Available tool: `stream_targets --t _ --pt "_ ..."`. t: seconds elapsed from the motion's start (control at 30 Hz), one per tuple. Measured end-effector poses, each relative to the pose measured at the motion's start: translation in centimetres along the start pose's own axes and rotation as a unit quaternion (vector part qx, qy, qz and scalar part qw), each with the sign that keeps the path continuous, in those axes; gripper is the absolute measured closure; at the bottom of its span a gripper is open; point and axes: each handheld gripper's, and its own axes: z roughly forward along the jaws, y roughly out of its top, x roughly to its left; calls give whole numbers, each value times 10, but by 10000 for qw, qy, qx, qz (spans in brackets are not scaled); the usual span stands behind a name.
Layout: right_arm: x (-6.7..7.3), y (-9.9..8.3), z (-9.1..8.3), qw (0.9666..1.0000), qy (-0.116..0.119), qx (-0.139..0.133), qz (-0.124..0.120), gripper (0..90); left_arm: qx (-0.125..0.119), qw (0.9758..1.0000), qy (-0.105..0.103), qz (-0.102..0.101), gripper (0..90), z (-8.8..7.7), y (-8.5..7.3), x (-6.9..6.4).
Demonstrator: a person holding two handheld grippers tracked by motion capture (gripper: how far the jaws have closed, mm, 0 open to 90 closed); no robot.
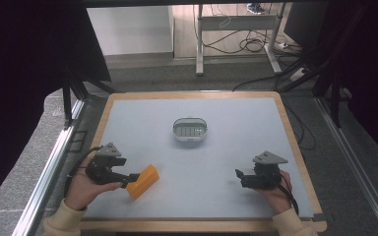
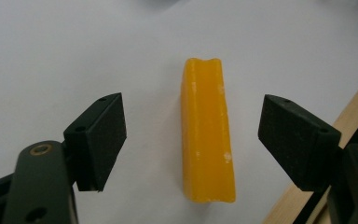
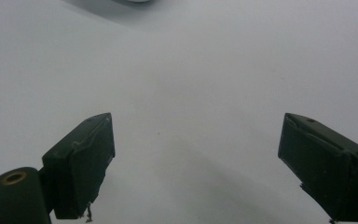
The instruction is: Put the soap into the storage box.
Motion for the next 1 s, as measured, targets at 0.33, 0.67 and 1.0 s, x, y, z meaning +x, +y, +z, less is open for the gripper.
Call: stream_targets --t 0.33,0.67,1.0 --pt "0 -1 2 10000 -20 82 -18 112 351 9994 34 -50 247 14 8 -4" --pt "1 -1 3 9999 -11 128 -15 113 690 9974 198 -69 272 41 11 -8" --pt "-1 -2 3 9999 -9 142 -18 116 1032 9941 334 -45 286 60 10 -12"
